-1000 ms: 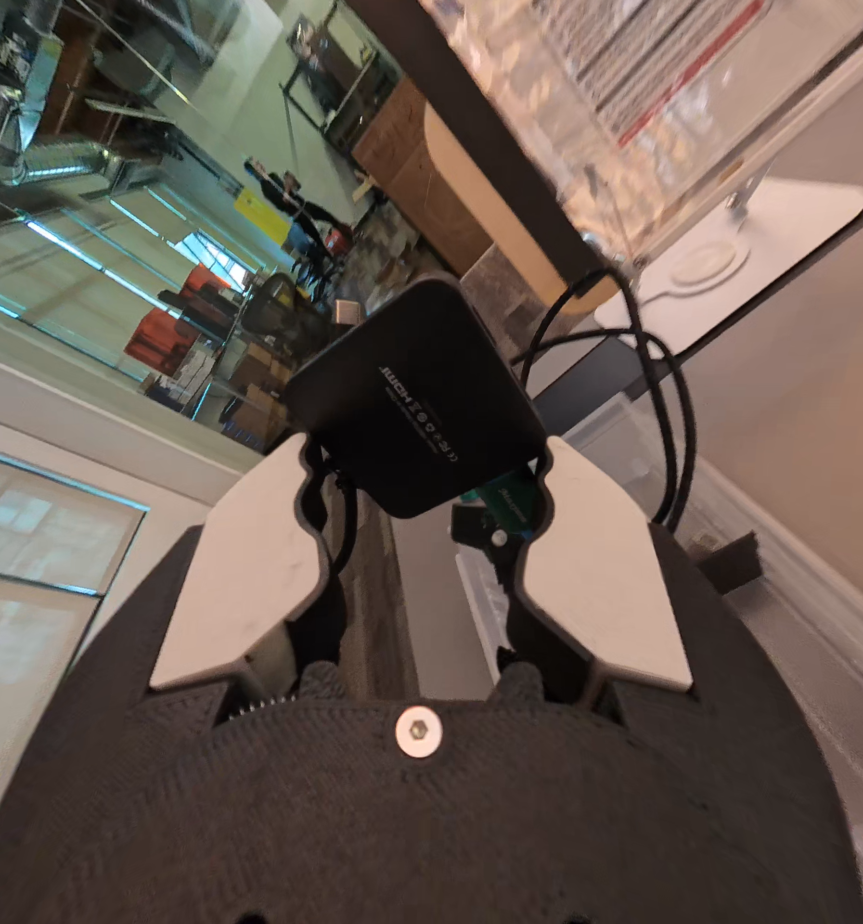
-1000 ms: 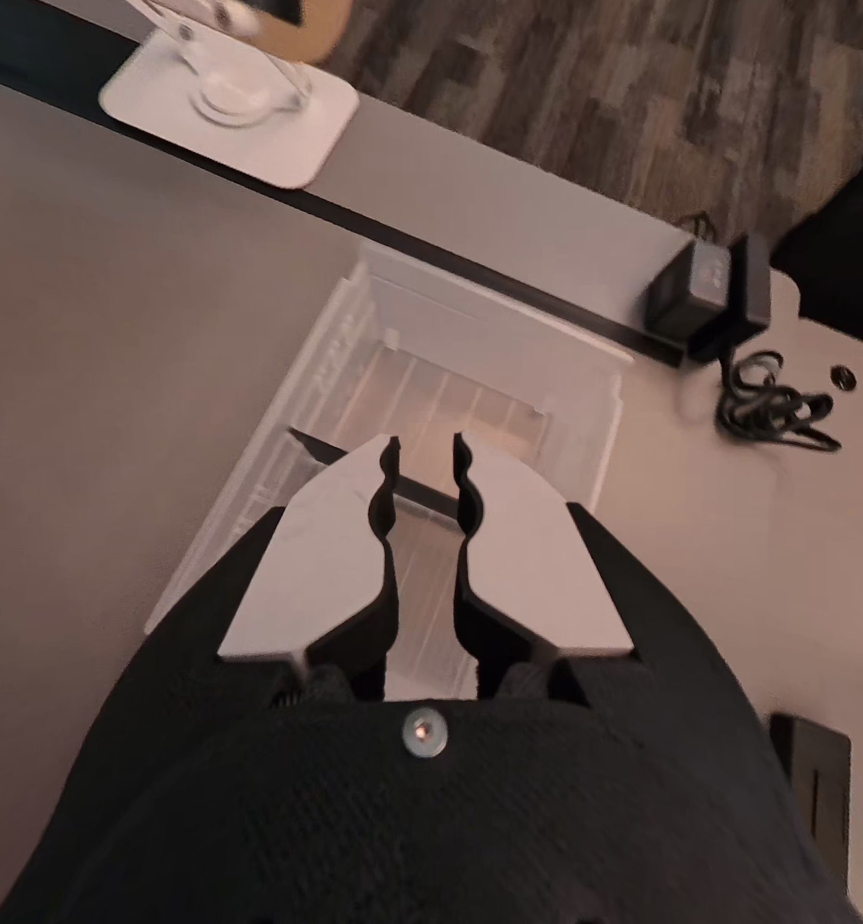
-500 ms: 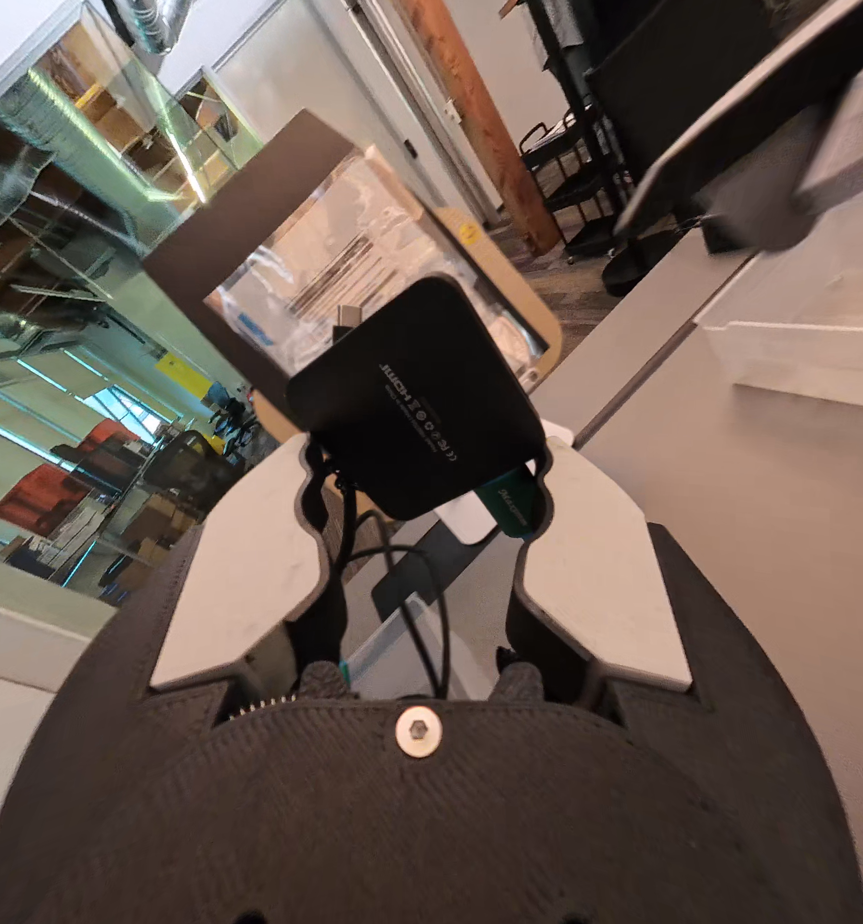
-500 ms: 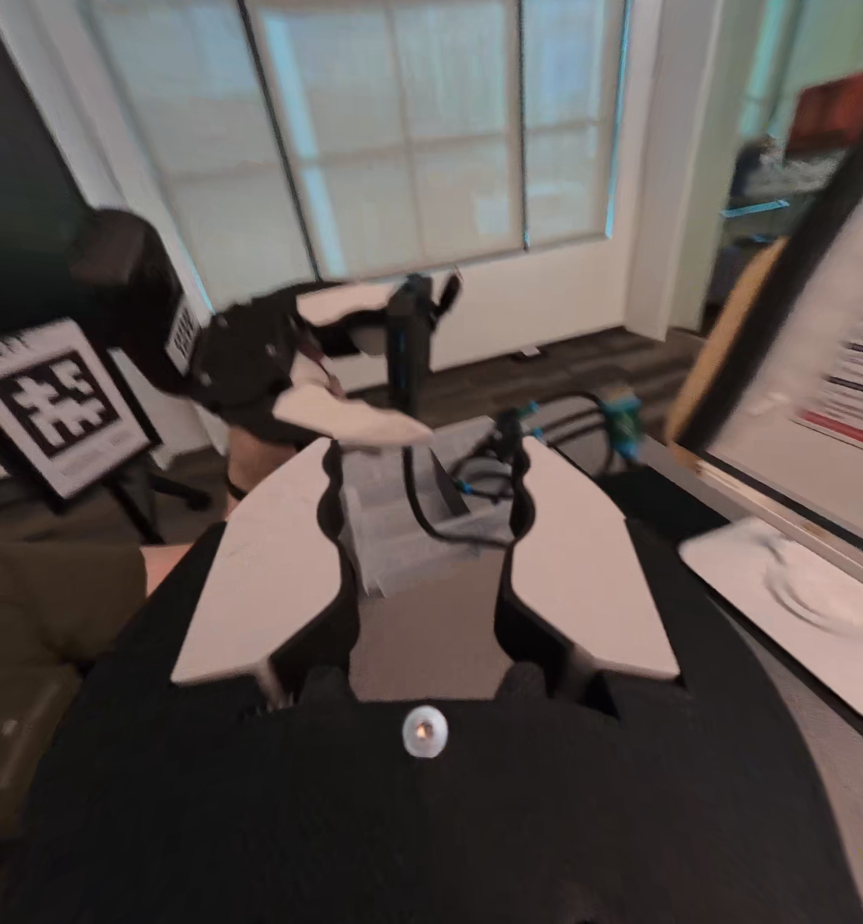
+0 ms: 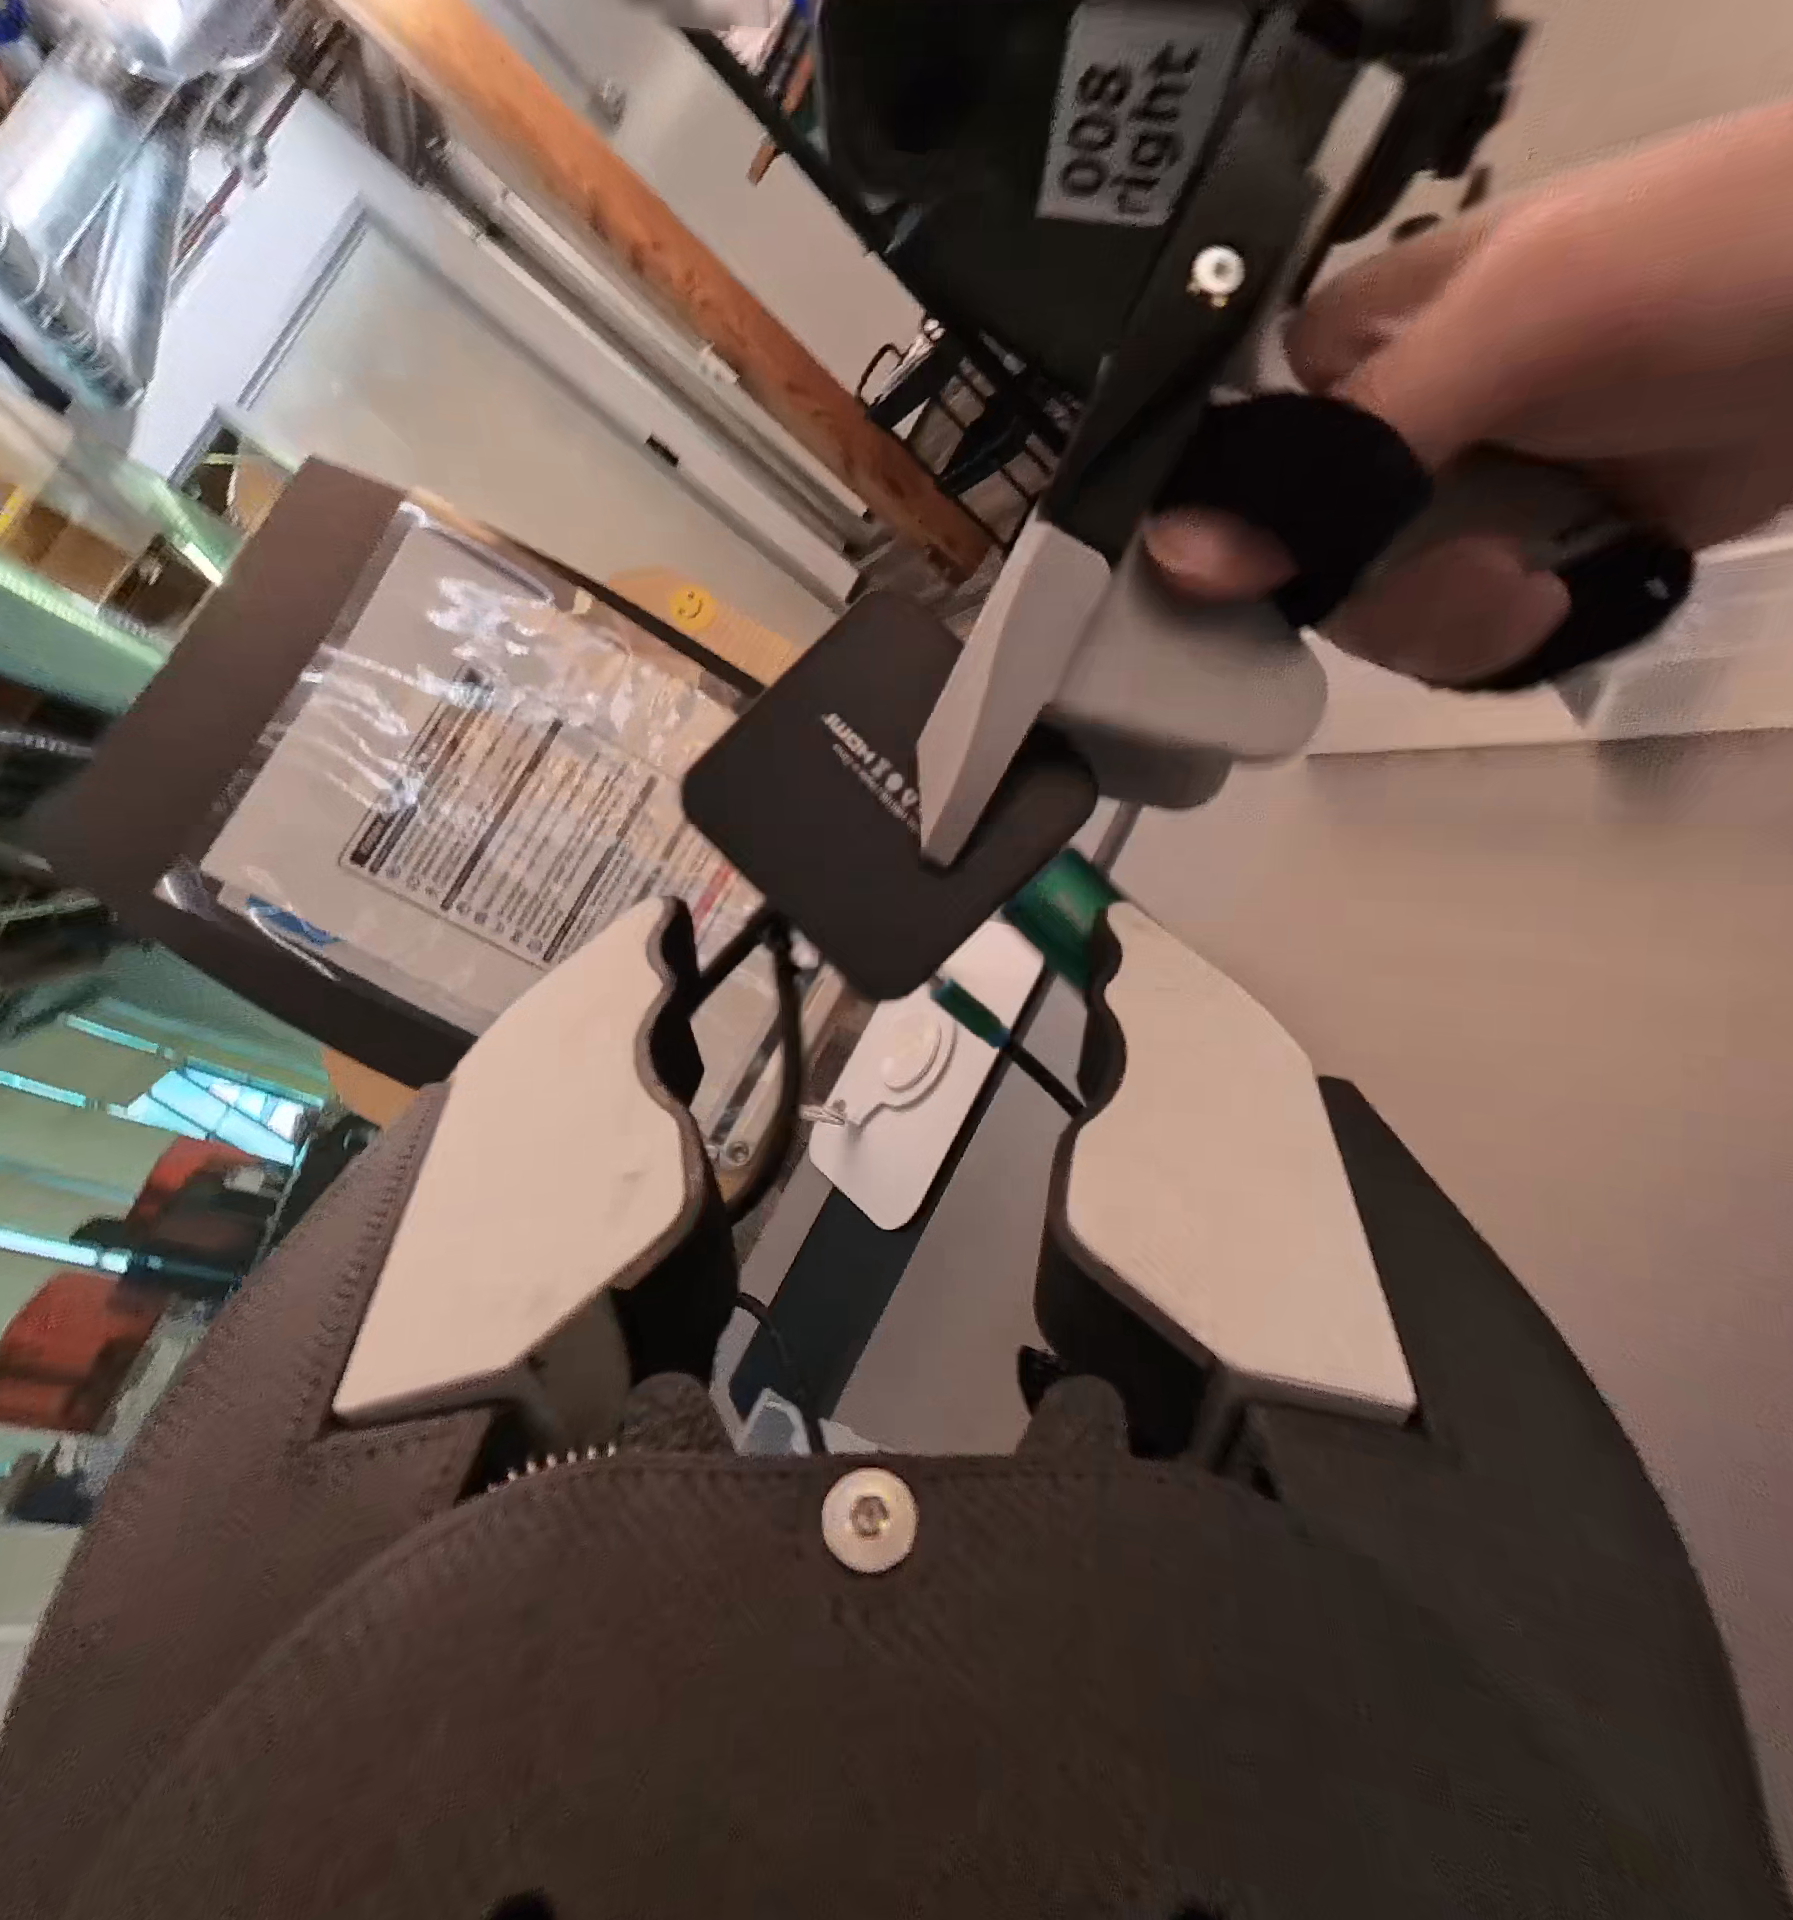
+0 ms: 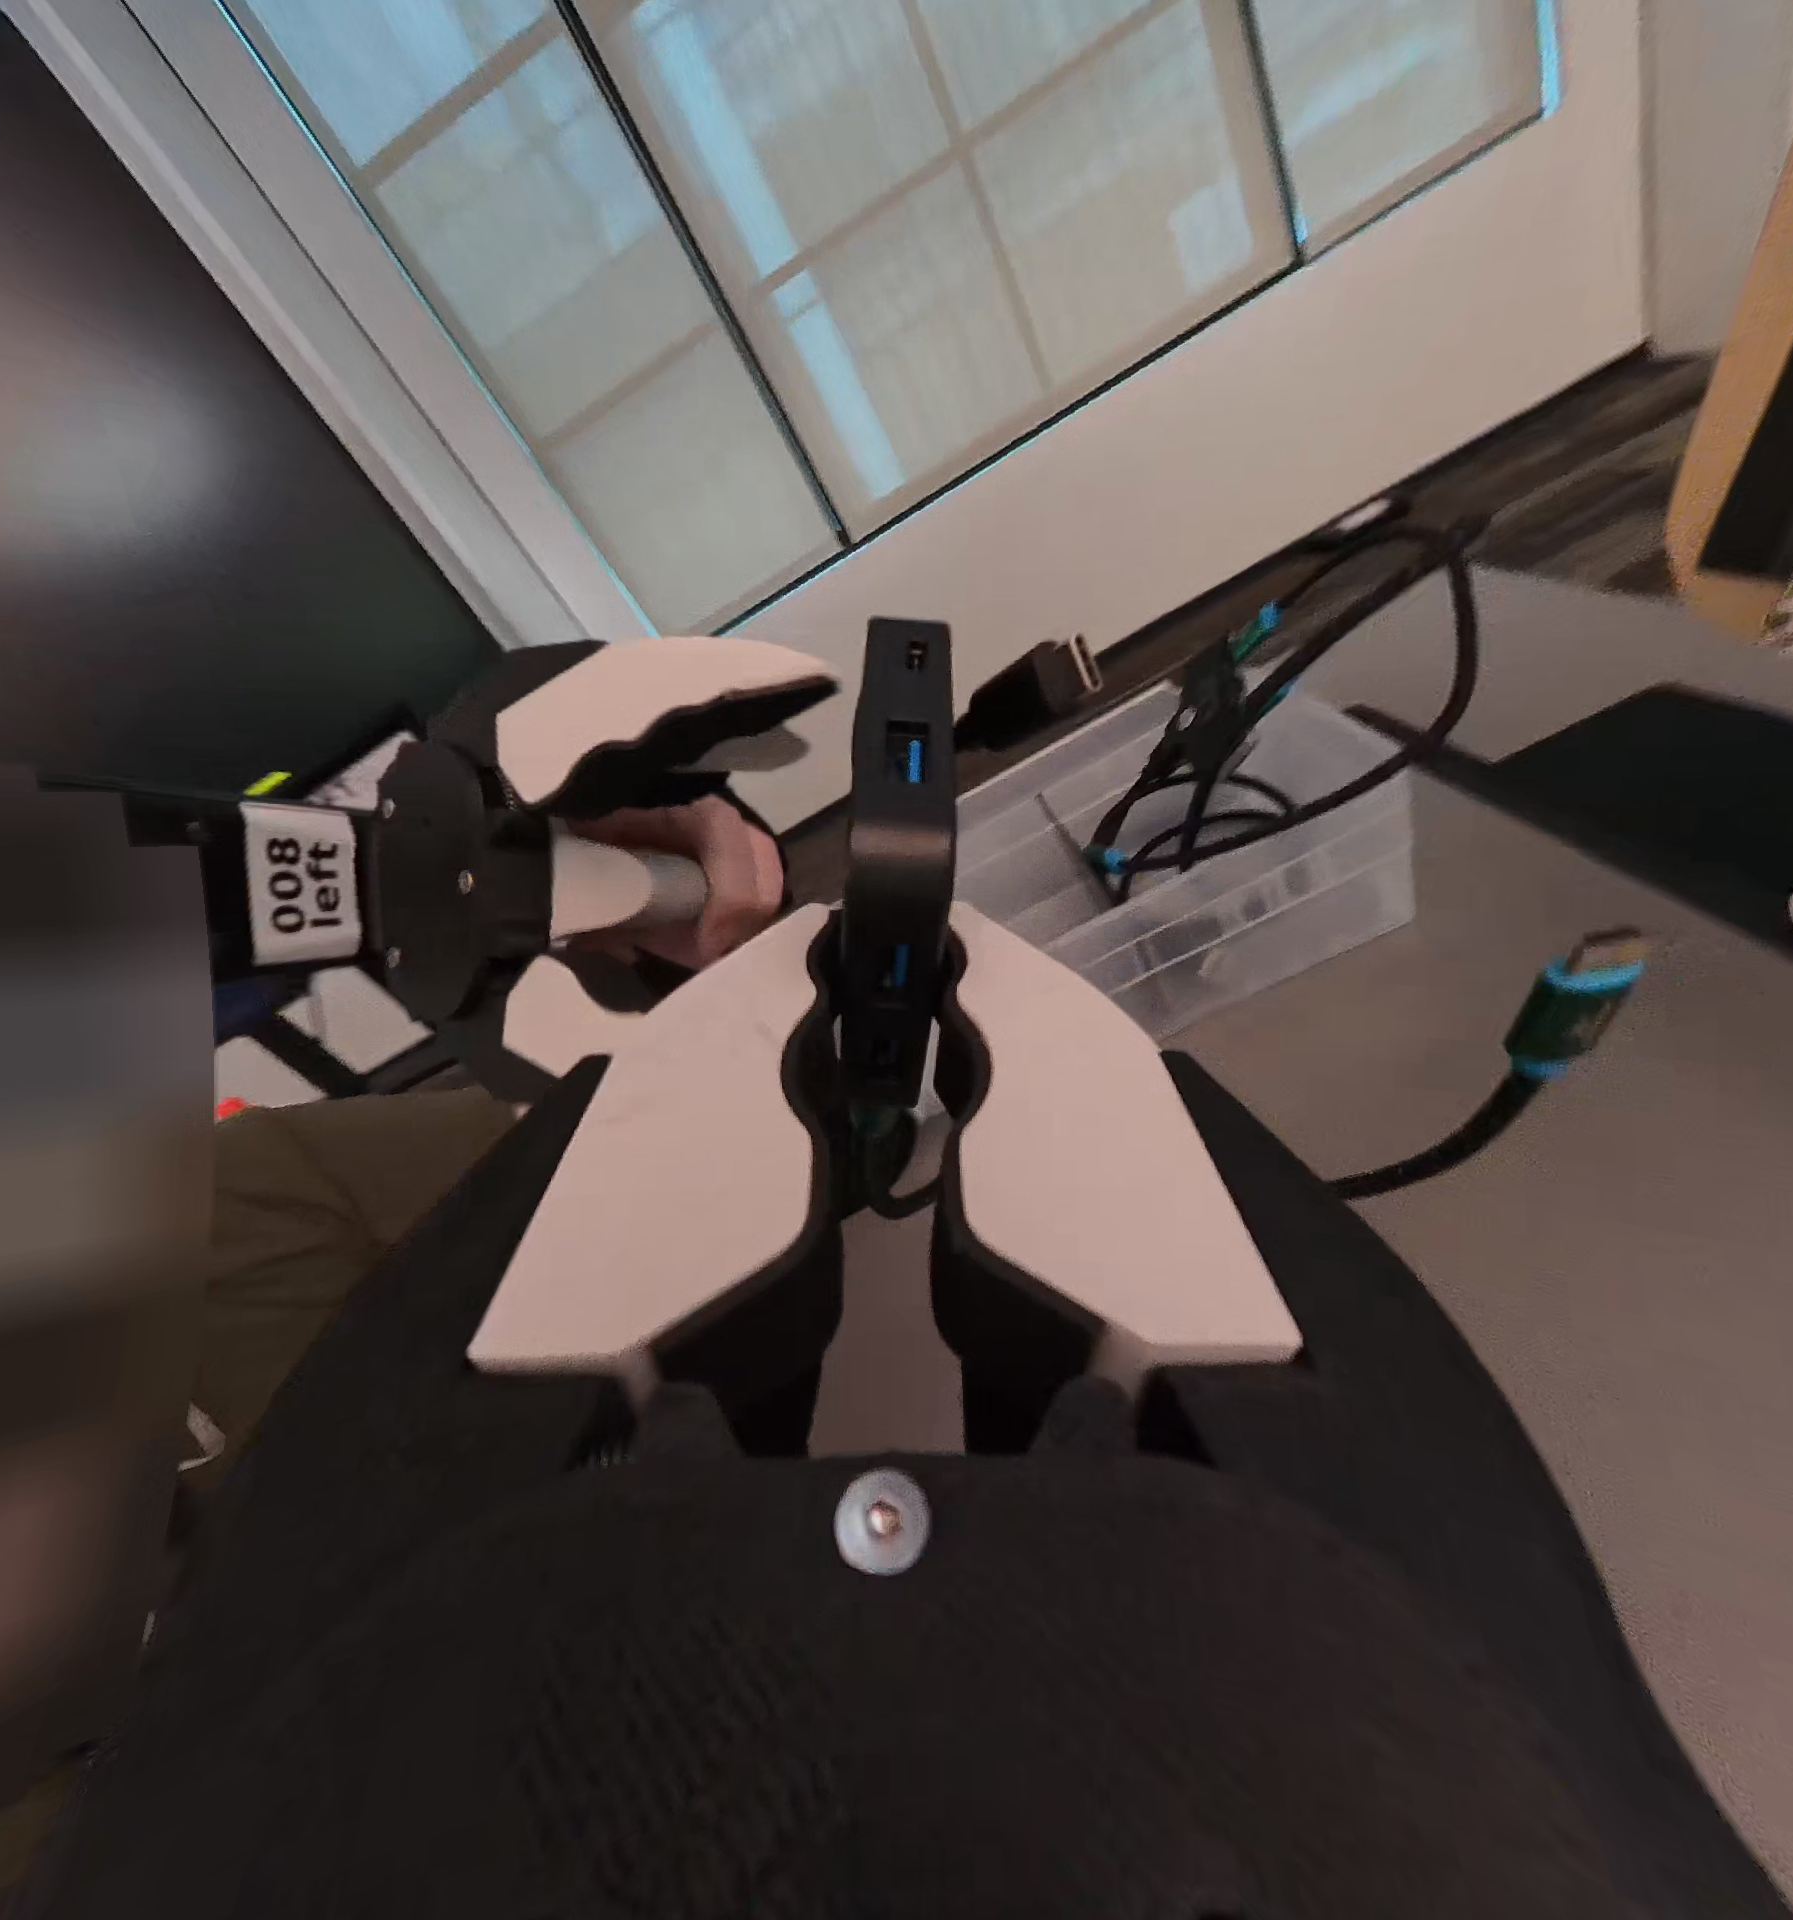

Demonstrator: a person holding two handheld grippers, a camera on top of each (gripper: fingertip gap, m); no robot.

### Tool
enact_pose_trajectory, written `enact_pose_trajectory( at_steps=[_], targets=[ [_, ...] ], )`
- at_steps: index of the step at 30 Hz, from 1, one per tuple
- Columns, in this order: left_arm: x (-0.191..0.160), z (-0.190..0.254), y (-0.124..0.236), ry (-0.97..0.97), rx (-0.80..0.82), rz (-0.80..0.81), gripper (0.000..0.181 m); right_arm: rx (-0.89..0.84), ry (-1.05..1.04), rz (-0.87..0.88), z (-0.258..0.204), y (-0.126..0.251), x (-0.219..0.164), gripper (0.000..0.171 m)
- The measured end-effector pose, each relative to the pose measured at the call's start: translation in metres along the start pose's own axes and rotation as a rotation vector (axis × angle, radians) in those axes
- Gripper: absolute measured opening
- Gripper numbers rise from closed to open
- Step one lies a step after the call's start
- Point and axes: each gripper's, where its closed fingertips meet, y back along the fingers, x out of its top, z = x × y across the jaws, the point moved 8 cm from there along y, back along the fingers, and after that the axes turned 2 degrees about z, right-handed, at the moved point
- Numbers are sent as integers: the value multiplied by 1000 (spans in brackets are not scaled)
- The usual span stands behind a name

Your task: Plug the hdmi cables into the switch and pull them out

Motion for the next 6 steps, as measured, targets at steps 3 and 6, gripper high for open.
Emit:
enact_pose_trajectory(
  at_steps=[3,6],
  targets=[
    [-2,-8,18,-92,-9,40,73,83,-119,-89,8,15,-5,14],
    [-10,-16,27,-142,-1,61,71,223,-242,-191,8,28,-15,14]
  ],
)
